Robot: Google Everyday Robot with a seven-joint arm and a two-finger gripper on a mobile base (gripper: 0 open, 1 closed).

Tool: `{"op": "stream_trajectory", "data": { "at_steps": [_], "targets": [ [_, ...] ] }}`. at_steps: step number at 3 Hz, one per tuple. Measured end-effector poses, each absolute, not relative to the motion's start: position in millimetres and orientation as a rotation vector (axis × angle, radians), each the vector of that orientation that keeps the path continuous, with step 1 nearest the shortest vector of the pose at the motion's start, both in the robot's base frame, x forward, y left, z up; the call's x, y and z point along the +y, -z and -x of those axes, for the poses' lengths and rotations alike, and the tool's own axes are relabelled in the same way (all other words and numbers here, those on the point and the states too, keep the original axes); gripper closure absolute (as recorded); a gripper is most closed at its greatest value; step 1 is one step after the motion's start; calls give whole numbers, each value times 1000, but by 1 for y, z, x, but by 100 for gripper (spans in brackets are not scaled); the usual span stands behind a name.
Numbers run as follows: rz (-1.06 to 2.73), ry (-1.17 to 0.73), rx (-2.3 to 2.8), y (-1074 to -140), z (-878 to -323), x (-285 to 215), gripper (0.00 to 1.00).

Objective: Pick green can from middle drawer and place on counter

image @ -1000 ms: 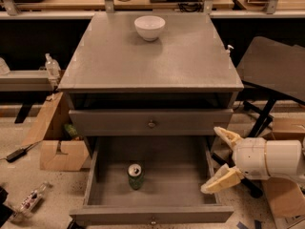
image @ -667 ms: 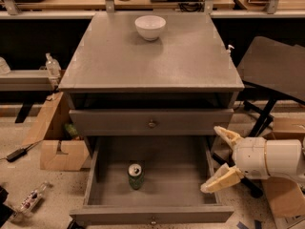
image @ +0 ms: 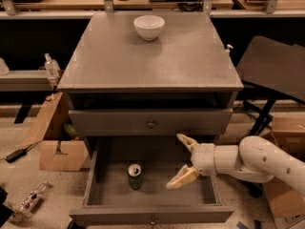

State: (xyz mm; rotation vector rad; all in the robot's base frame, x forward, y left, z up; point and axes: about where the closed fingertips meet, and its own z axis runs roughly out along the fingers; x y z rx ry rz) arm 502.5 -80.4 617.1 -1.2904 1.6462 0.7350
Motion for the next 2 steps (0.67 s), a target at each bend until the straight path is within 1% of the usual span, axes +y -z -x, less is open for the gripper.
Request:
{"op": "stream_trajectory", "data": {
  "at_steps": [1,2],
  "targets": [
    [1278,-820,1573,-550,-527,-46,0],
    [1270,-861,1550,-518,-534,-30,0]
  ]
}}
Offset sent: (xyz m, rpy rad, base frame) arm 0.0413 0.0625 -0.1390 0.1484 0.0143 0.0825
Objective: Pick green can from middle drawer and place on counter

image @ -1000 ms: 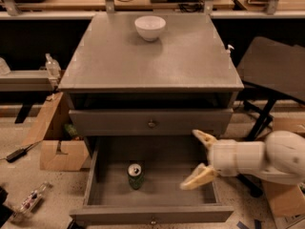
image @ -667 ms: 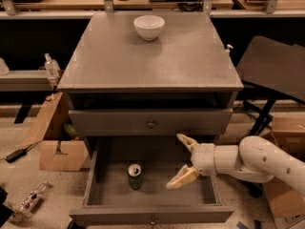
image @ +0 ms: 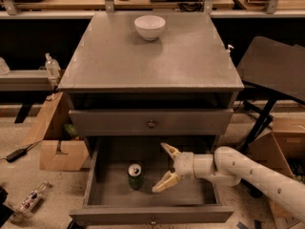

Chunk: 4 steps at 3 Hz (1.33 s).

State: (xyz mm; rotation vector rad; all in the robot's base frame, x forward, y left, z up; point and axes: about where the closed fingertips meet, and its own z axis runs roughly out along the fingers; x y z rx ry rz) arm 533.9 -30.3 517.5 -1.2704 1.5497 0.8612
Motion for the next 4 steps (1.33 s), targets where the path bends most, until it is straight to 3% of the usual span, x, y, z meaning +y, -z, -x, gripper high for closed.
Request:
{"op": "stream_trajectory", "data": {
  "at_steps": [3,4],
  "targets": [
    [1248,-858,1569,-427,-552,68,2],
    [1266,-834,1604,-416,-552,82,25]
  ]
}}
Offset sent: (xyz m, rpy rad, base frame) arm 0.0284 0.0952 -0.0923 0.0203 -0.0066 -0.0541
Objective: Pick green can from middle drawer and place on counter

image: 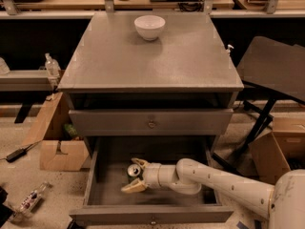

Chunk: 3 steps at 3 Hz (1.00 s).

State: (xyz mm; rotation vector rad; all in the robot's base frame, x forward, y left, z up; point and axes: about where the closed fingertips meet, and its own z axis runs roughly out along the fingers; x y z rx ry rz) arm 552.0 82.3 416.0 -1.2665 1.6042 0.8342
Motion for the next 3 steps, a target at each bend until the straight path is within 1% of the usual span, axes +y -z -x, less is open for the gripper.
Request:
{"op": "stream_trajectory", "data": {
  "at_steps": [1,2,3],
  "targets": [
    [1253,-820,1652,-410,-550,88,48],
    [1234,-853,1687,-429,-544,79,71],
    [1217,-931,1740,-482,-531,40,95]
  ]
}}
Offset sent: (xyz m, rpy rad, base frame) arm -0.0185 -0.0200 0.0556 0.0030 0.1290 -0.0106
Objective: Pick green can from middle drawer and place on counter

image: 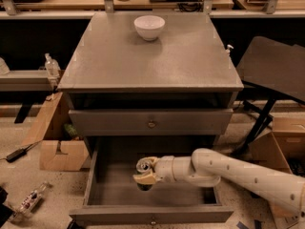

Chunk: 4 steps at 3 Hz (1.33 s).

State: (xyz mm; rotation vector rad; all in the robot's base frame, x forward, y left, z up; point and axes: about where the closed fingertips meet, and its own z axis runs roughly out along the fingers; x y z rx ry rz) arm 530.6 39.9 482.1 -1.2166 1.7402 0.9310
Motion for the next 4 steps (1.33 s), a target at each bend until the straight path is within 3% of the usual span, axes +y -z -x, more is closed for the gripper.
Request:
{"op": "stream_trajectory", "data": {
  "at_steps": [1,2,3,4],
  "targets": [
    [1198,-1017,1782,-564,-511,2,100],
    [1187,-1018,1747,-732,-525,-32,100],
    [1229,-949,1679,-862,-539,-38,100],
    [1218,-856,1548,-999,-577,-4,100]
  ]
}}
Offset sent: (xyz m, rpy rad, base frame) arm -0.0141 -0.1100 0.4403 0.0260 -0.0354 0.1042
